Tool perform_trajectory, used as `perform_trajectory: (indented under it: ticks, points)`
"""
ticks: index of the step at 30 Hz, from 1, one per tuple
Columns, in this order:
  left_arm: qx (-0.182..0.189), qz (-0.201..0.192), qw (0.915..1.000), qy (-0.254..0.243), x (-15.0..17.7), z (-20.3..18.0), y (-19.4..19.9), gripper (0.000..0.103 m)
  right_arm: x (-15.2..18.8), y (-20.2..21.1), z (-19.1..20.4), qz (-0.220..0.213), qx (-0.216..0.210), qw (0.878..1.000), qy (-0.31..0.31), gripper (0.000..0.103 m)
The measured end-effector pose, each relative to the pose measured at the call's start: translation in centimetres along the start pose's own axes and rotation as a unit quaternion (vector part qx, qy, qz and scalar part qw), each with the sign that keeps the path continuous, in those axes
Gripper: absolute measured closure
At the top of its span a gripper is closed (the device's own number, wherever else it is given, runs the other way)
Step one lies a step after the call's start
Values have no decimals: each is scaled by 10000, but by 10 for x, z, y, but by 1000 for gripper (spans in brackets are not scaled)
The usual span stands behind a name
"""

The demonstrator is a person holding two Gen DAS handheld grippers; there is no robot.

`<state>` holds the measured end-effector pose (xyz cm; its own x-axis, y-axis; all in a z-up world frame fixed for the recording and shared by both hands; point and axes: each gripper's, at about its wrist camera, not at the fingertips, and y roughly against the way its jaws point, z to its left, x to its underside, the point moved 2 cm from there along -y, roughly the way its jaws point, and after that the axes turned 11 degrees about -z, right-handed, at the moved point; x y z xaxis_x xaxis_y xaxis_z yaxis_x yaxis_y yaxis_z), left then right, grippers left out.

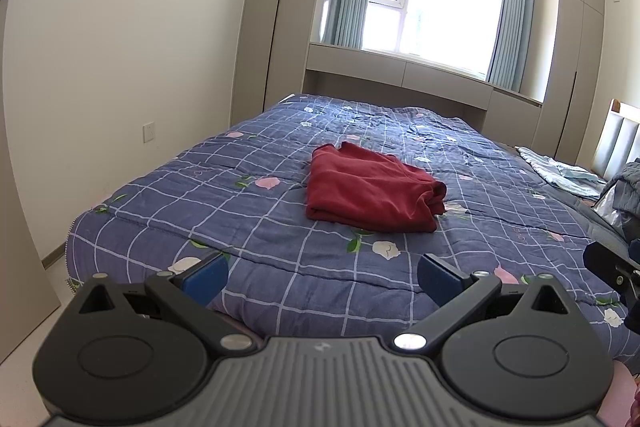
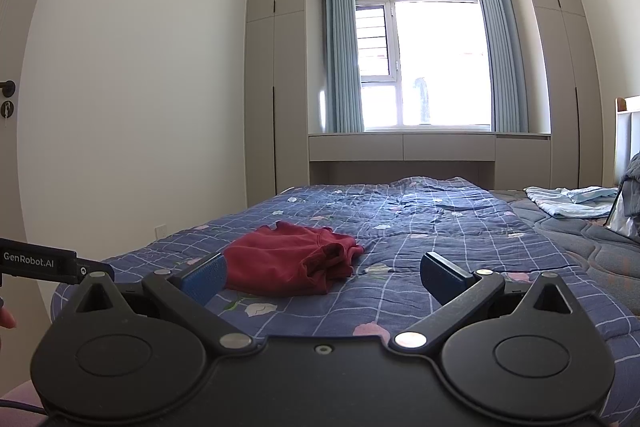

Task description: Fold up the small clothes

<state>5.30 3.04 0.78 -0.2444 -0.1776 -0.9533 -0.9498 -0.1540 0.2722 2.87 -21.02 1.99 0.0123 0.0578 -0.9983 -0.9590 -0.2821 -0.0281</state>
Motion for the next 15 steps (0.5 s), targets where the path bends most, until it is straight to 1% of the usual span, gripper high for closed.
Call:
perform_trajectory:
  ticks: [15]
  points:
    - [0, -6, 10000, -4, -1, -1, 0, 0, 2, -1, 0, 14, -3, 10000, 10, 0]
